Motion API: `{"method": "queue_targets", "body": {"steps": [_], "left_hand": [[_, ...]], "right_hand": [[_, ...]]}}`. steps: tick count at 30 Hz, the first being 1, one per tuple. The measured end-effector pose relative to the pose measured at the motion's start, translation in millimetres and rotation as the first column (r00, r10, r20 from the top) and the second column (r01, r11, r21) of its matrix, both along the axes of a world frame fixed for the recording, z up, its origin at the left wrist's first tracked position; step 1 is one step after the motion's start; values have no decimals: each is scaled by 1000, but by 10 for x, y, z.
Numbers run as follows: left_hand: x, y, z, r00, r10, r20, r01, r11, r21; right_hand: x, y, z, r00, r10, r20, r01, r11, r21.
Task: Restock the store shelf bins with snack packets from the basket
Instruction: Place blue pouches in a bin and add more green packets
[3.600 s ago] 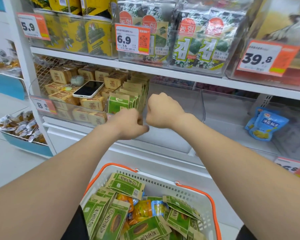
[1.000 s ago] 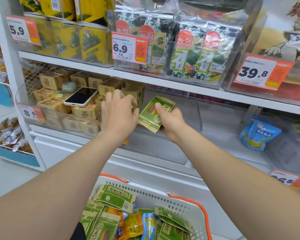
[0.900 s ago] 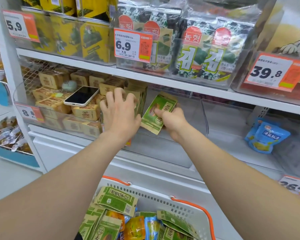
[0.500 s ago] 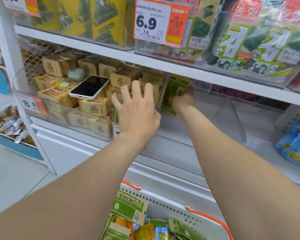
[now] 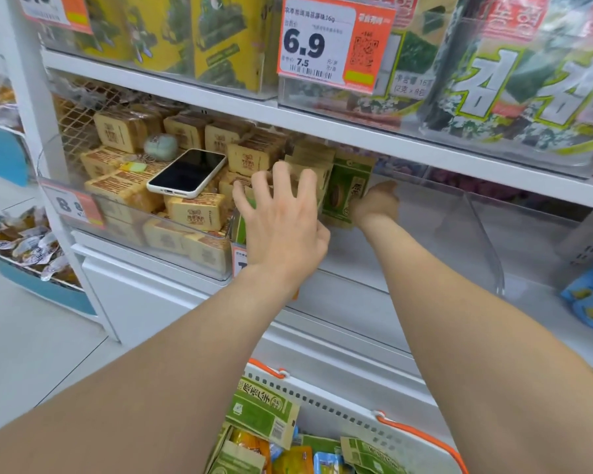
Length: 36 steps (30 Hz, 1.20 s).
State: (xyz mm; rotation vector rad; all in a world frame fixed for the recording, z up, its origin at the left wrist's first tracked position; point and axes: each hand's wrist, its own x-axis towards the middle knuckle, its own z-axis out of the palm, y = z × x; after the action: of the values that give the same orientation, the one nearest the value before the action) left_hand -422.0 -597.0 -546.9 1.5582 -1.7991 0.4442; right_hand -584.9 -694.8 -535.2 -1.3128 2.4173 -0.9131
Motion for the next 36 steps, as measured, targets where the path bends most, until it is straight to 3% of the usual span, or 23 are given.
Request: {"method": "queue_targets", "body": {"steps": [3, 5, 8, 10, 12, 14, 16, 18, 20, 22, 24, 27, 30, 36], "left_hand": [[19, 50, 56, 1000, -14, 2, 14, 1000, -12], [49, 76, 96, 999, -43, -4, 43, 999, -29], [103, 113, 141, 990, -137, -20, 135, 986, -94], [166, 170, 189, 979, -203, 5, 202, 967, -157], [251, 229, 254, 976, -216, 14, 214, 957, -195], [343, 327, 336, 977, -207, -55, 196, 967, -164], [435, 428, 394, 958, -209, -196, 202, 978, -53], [539, 493, 392, 946, -193, -260, 226, 969, 102], [657, 540, 339, 929, -251, -273, 338, 875, 346], [735, 589, 236, 911, -303, -279, 411, 632, 656], [766, 651, 143, 918, -346, -193, 317, 350, 881], [740, 735, 76, 910, -410, -66, 113, 91, 989], [681, 717, 43, 898, -439, -14, 34, 38, 999], [588, 547, -15, 871, -489, 40, 16, 110, 994]], "right_hand": [[67, 140, 67, 999, 5, 32, -5, 1000, -1], [145, 301, 128, 995, 97, -1, -97, 995, -24], [281, 667, 214, 931, 310, -191, -325, 944, -52], [360, 1005, 283, 779, 397, -485, -456, 890, -5], [438, 1343, 323, 509, 418, -752, -547, 832, 93], [510, 1646, 341, 376, 445, -813, -608, 780, 146], [569, 1881, 330, 311, 522, -794, -637, 735, 234], [624, 2036, 243, 163, 632, -757, -680, 628, 378], [698, 2139, 88, 9, 727, -687, -689, 502, 523], [783, 2197, -146, -88, 804, -588, -658, 397, 640], [888, 2230, -417, -158, 867, -472, -585, 303, 752], [1037, 2242, -812, -203, 922, -329, -488, 196, 850], [1176, 2187, -1069, -219, 942, -254, -431, 141, 891], [1350, 1935, -1533, -235, 921, -312, -549, 139, 824]]}}
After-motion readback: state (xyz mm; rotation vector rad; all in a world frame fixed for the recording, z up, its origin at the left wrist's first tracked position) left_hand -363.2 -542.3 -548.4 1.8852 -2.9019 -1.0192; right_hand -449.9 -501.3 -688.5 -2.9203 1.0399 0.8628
